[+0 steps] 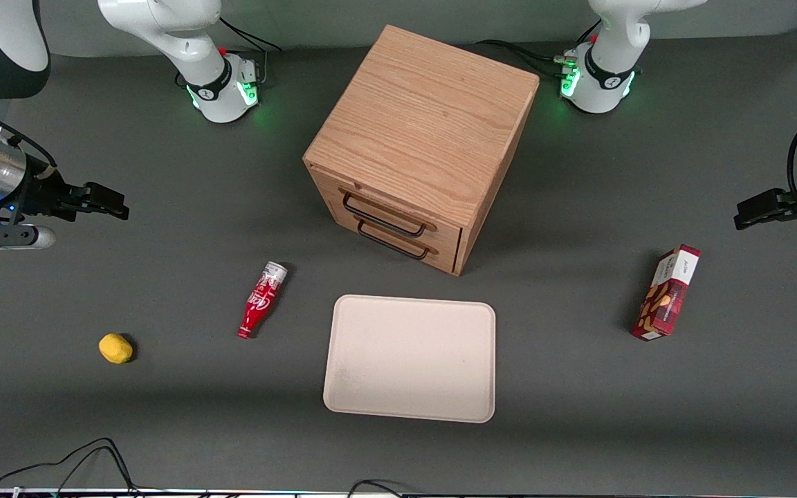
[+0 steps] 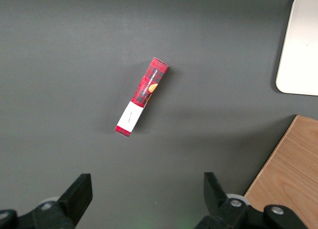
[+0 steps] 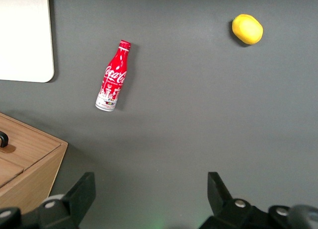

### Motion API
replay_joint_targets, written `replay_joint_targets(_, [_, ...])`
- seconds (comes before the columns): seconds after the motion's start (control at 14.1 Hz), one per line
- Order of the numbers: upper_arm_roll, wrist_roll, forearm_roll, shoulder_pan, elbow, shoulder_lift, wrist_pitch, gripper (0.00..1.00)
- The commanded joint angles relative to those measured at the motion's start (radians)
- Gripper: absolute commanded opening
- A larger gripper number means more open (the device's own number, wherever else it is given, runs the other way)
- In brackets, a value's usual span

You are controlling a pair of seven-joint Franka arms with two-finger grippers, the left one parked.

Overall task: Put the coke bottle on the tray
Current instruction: 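Move the open right gripper down over the red Coca-Cola bottle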

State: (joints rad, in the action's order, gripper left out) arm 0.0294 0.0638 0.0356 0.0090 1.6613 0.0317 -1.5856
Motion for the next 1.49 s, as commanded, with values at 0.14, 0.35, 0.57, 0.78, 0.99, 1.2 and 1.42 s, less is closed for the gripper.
replay_joint_targets(0.14, [-0.003,-0.001,-0.016,0.005,-0.043,0.019,0.029,1.00])
replay_joint_targets(0.35, [0.006,0.010,-0.014,0.008,-0.069,0.045,0.029,1.00])
replay_joint_targets(0.57, [0.015,0.131,-0.007,0.020,-0.121,0.138,0.029,1.00])
replay_joint_targets(0.78, [0.087,0.301,-0.017,0.020,-0.207,0.299,0.007,1.00])
replay_joint_targets(0.99, [0.098,0.491,-0.020,0.060,-0.226,0.410,-0.132,1.00])
replay_joint_targets(1.2, [0.098,0.707,-0.065,0.105,-0.180,0.488,-0.287,1.00])
replay_joint_targets(1.42, [0.098,0.830,-0.115,0.147,-0.088,0.547,-0.448,1.00])
